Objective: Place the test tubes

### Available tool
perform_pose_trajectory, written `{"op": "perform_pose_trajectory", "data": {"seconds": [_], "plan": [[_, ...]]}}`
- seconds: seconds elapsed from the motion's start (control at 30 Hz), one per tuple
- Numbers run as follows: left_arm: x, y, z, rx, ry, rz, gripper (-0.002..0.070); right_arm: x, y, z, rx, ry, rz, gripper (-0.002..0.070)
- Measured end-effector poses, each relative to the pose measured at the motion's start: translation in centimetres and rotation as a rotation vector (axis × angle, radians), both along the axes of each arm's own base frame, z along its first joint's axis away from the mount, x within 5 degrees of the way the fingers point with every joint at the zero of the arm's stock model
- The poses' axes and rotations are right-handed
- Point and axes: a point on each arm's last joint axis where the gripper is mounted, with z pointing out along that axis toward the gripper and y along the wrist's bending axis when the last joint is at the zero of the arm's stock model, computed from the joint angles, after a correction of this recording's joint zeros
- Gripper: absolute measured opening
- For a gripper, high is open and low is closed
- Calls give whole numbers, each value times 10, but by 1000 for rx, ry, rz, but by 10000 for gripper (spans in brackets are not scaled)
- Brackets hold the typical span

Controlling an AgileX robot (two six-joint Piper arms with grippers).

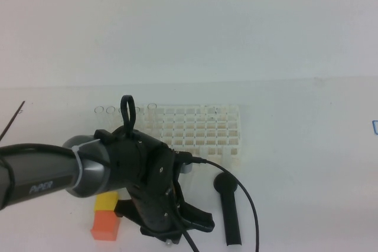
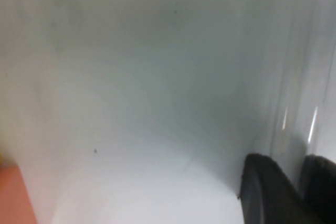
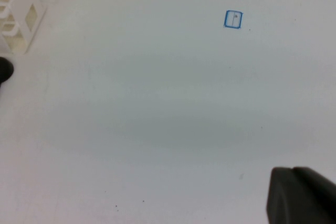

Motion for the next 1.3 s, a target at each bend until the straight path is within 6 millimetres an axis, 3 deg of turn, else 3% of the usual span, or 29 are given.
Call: {"op": "perform_pose_trajectory", "data": {"seconds": [0.1, 0.3, 0.33, 0.37, 0.57, 0.6, 0.63, 0.7, 0.8, 1.0, 1.03, 1.07, 1.17, 1.2, 1.23, 1.3], "plan": [[-3, 2, 8, -8, 1, 12, -1, 0, 0, 0, 0, 0, 0, -1], [-9, 8, 56, -109, -102, 15, -1, 0, 0, 1, 1, -9, 0, -1], [-11, 10, 67, -130, -125, 14, 105, 1, 0, 1, 1, -16, 0, -1], [-14, 12, 78, -154, -151, 14, -1, 1, 1, 2, 7, -26, 2, -1], [-33, 29, 150, -367, -411, -20, -1, 4, 14, 10, 52, -125, 150, -1], [-36, 32, 159, -412, -469, -30, 105, 5, 17, 12, 54, -147, 182, -1], [-41, 36, 169, -466, -544, -44, -1, 5, 20, 14, 58, -176, 218, -1], [-52, 46, 183, -569, -682, -66, -1, 5, 25, 19, 84, -230, 273, -1], [-69, 61, 178, -662, -820, -93, -1, 5, 31, 27, 103, -316, 344, -1], [-102, 88, 139, -787, -972, -121, -1, 4, 42, 37, 114, -423, 489, -1], [-106, 91, 133, -813, -997, -122, 105, 3, 45, 38, 119, -432, 523, -1], [-111, 95, 129, -844, -1026, -123, -1, 3, 48, 38, 122, -440, 561, -1], [-122, 102, 122, -966, -1122, -125, -1, 1, 57, 41, 118, -464, 703, -1], [-125, 104, 121, -996, -1148, -127, 105, 1, 59, 42, 124, -473, 742, -1], [-127, 105, 120, -1023, -1174, -131, -1, 0, 62, 43, 134, -488, 786, -1], [-130, 108, 118, -1042, -1203, -139, -1, 2, 66, 46, 161, -507, 848, -1]]}}
